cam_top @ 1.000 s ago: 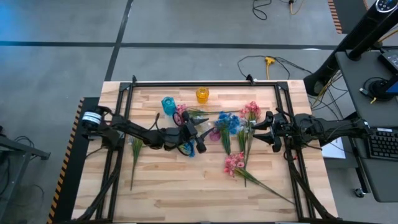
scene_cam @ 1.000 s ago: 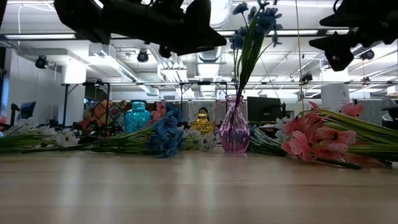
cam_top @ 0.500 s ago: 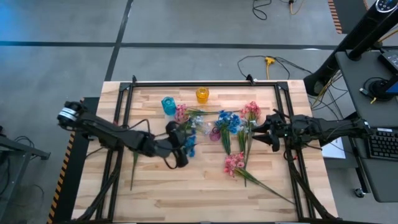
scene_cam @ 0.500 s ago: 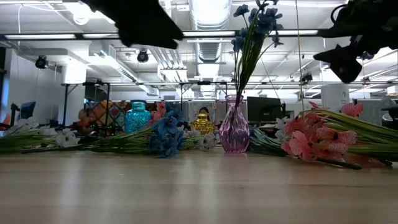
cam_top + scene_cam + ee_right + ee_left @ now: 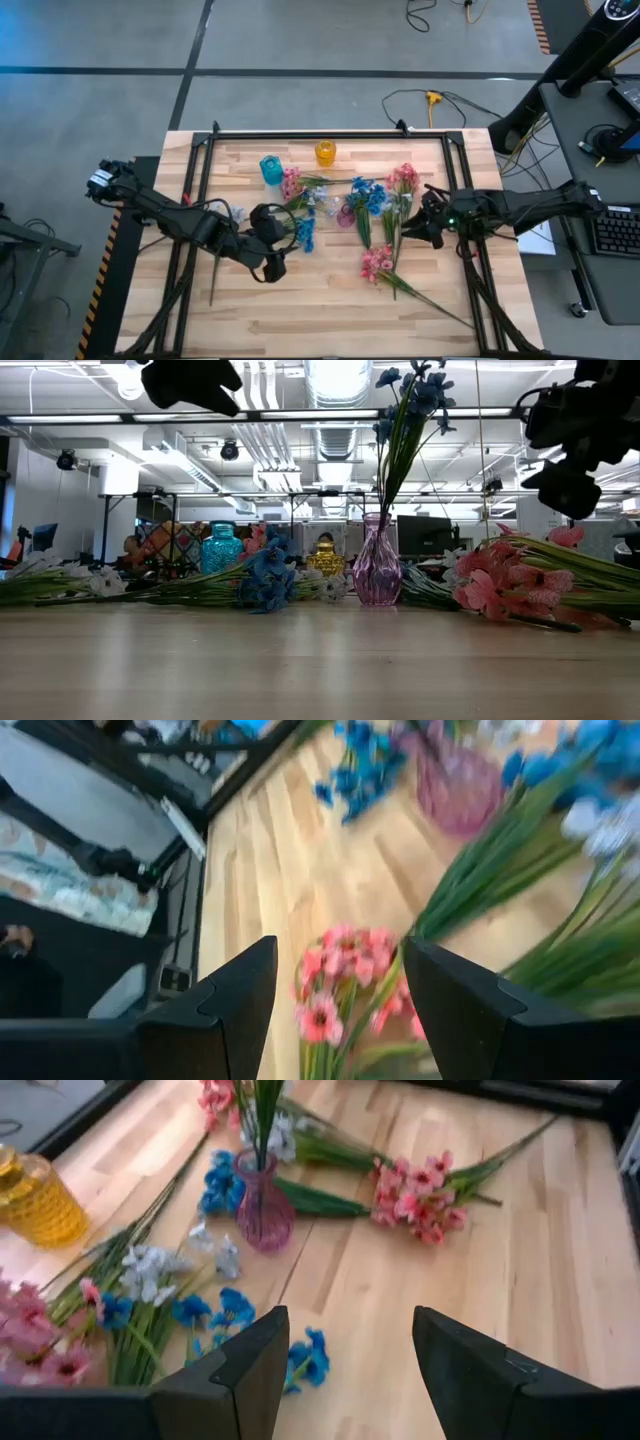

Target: Sort flowers into vase by color

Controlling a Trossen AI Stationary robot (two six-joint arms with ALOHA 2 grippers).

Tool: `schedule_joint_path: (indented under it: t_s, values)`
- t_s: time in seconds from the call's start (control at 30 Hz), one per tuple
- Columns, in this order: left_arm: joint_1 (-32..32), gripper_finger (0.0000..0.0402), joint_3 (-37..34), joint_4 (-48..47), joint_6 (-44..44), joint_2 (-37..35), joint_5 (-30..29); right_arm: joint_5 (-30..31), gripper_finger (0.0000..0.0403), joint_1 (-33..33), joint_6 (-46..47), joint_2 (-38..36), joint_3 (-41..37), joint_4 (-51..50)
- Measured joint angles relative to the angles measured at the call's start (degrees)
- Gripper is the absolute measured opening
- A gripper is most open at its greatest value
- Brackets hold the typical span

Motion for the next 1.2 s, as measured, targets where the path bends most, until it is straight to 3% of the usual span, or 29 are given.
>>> schedule_joint_path:
  t_s: [0.17,0.33,0.63,1.2]
  values:
    - [0.0,0.0196,1.02,-6.01,-3.63,0.08,2.4,-3.72,0.021,1.08,3.76,3.24,0.0,0.0]
    - [-0.09,0.0196,0.83,-11.44,-5.88,0.08,2.4,-3.64,0.021,4.34,6.21,6.36,2.16,-2.09]
    - [-2.79,0.019,0.77,-16.07,-5.63,0.08,0.24,5.71,0.021,12.01,11.64,15.3,13.2,-22.2]
    - [-7.76,0.0185,0.73,-12.36,-22.38,1.94,-1.36,5.69,0.021,23.03,14.42,32.9,24.93,-33.8]
